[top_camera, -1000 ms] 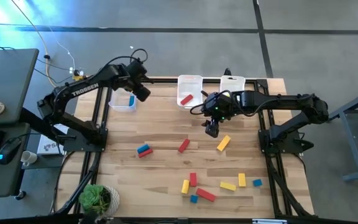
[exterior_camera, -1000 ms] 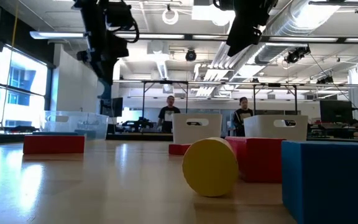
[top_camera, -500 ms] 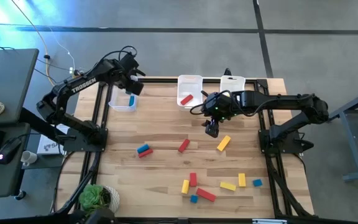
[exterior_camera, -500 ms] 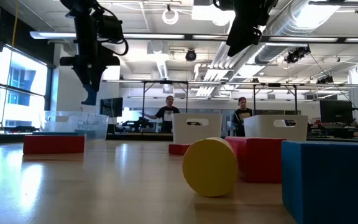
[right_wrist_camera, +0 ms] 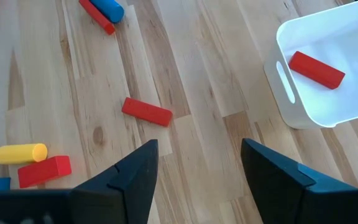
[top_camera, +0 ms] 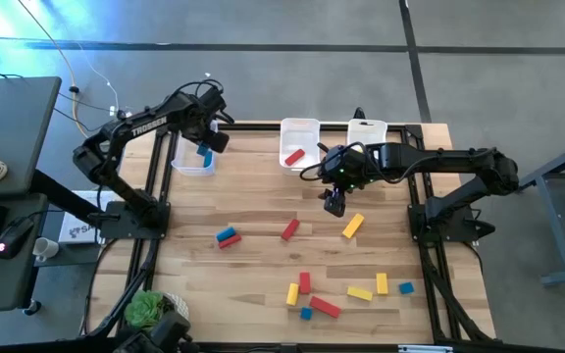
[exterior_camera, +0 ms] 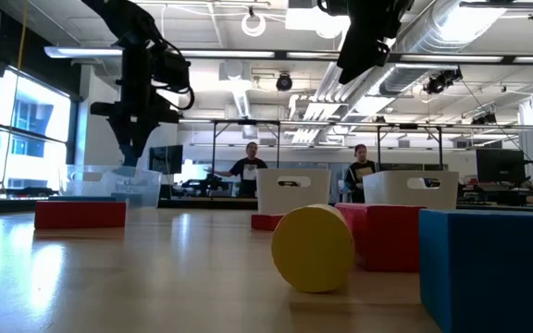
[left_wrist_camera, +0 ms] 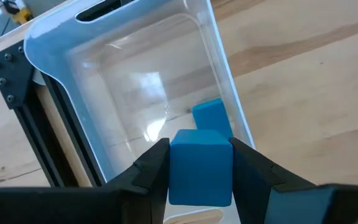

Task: Sort & place blocks by color
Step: Put the blue block into the transparent bin, then put the yellow block into the right white bin

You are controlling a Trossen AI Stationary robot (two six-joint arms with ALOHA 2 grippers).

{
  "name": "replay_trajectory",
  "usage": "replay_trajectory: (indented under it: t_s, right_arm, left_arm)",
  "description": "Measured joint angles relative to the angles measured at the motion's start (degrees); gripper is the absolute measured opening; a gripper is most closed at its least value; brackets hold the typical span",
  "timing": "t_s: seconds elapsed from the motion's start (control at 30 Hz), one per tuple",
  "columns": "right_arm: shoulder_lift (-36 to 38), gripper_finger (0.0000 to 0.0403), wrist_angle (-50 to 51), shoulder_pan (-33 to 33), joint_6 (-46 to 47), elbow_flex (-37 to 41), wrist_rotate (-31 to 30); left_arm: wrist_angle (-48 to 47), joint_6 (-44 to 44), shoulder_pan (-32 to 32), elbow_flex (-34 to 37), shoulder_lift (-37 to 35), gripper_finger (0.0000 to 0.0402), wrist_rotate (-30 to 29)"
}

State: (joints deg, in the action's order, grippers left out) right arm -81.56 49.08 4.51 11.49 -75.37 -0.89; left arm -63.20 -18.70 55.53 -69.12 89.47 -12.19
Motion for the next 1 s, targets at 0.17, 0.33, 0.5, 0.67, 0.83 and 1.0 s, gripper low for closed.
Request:
replay_trajectory:
  t_s: [0.17, 0.33, 0.5, 0.67, 0.83, 1.0]
  right_arm:
    - [0.0, 0.0216, 0.0, 0.0, 0.0, 0.0, 0.0]
    - [0.0, 0.0216, 2.2, 0.0, -4.2, 0.0, 2.0]
    - [0.0, 0.0216, 6.3, -0.1, -8.5, 0.0, 3.0]
    - [0.0, 0.0216, 8.5, -1.3, -12.5, 1.5, 3.2]
    - [0.0, 0.0216, 9.8, -3.2, -18.0, 5.3, 5.7]
    - [0.0, 0.0216, 9.5, -5.3, -23.4, 9.8, 5.6]
  left_arm:
    - [0.0, 0.8, 0.0, 0.0, 0.0, 0.0142, 0.0]
    - [0.0, 0.9, 0.0, 0.0, 0.0, 0.0172, 0.0]
    - [-0.2, 0.9, 0.0, 0.0, 0.0, 0.0198, 0.0]
    - [-0.3, 2.0, 0.0, -0.1, 0.0, 0.0208, 2.0]
    - [-0.5, 4.3, -0.2, -2.3, -0.3, 0.0204, 5.9]
    - [-0.4, 4.3, -1.4, -5.8, -0.5, 0.0200, 7.3]
